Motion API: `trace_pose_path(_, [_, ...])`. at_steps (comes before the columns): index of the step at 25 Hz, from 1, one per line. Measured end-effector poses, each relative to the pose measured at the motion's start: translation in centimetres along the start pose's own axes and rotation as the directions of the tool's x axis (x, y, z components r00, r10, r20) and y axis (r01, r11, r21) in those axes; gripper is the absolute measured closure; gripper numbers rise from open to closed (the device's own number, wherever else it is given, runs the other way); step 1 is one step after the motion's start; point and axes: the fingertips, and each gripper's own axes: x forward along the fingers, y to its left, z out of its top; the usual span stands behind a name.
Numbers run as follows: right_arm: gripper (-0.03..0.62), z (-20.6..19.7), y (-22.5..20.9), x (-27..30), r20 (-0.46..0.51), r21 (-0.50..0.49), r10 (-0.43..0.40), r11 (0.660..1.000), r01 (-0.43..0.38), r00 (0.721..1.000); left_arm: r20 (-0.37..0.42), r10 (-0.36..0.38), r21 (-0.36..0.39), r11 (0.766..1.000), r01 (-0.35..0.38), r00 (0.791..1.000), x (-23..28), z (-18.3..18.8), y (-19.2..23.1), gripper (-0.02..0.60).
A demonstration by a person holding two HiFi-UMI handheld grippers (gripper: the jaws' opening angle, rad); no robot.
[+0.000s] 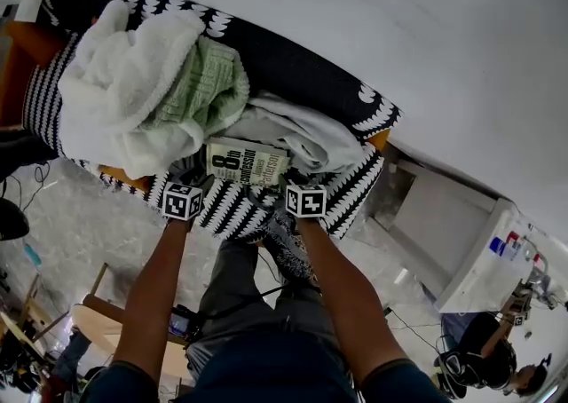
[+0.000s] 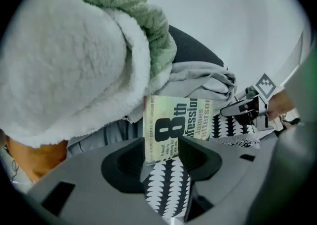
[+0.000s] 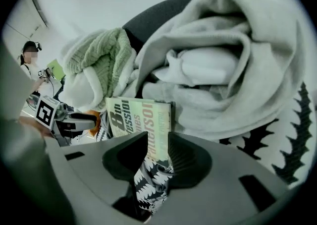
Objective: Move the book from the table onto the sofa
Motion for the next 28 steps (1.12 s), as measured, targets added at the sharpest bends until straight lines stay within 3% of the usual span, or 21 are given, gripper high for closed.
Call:
trace_pose_path(2, [0.477, 1.2, 1.1, -2.0, 0.047, -0.023, 0.028, 0.999, -0.027, 0.998, 0.05, 0.004, -0.002, 1.0, -0.004, 0.999, -2.3, 1.2, -0.4, 0.442])
trace_pose_path(4, [0.553, 2.9, 2.9, -4.8, 0.111, -0.067, 0.085, 0.995, -0.078, 0.99, 0.128, -0.008, -0.001, 1.0, 0.009, 0.992, -5.1, 3.2, -1.6, 0.548])
trace_pose_path(6, [0.579, 5.3, 5.6, -8.5, 0.194, -0.133, 0.167, 0.981, -0.143, 0.967, 0.223, -0.034, 0.029, 0.999, 0.028, 0.974, -8.5, 6.0, -3.4, 0.577])
trace_pose_path(8, [0.579, 8.4, 8.5, -13.2, 0.298, -0.225, 0.242, 0.958, -0.179, 0.923, 0.324, -0.064, 0.086, 0.996, 0.038, 0.944, -12.3, 9.1, -5.8, 0.577])
trace_pose_path(10, [0.58, 11.9, 11.1, -18.7, 0.409, -0.338, 0.291, 0.929, -0.152, 0.865, 0.425, -0.093, 0.153, 0.988, 0.03, 0.9, -16.6, 12.4, -8.4, 0.578])
trace_pose_path(13, [0.58, 16.1, 14.6, -27.8, 0.551, -0.47, 0.352, 0.88, -0.067, 0.757, 0.561, -0.13, 0.232, 0.973, -0.004, 0.818, -23.4, 16.4, -12.3, 0.578])
trace_pose_path(17, [0.58, 18.9, 18.5, -39.7, 0.669, -0.561, 0.429, 0.827, 0.035, 0.607, 0.694, -0.16, 0.285, 0.956, -0.065, 0.702, -32.6, 19.5, -17.1, 0.578])
trace_pose_path(19, [0.58, 19.4, 20.0, -44.7, 0.699, -0.591, 0.458, 0.803, 0.083, 0.548, 0.743, -0.172, 0.304, 0.948, -0.098, 0.647, -37.0, 20.6, -19.2, 0.578])
trace_pose_path(24, [0.58, 17.9, 22.4, -53.6, 0.72, -0.64, 0.524, 0.754, 0.145, 0.455, 0.822, -0.192, 0.329, 0.929, -0.172, 0.536, -45.0, 21.3, -24.1, 0.578])
trace_pose_path(28, [0.581, 15.4, 23.5, -58.9, 0.732, -0.639, 0.55, 0.759, 0.126, 0.403, 0.853, -0.22, 0.354, 0.91, -0.216, 0.473, -49.1, 20.4, -28.3, 0.578])
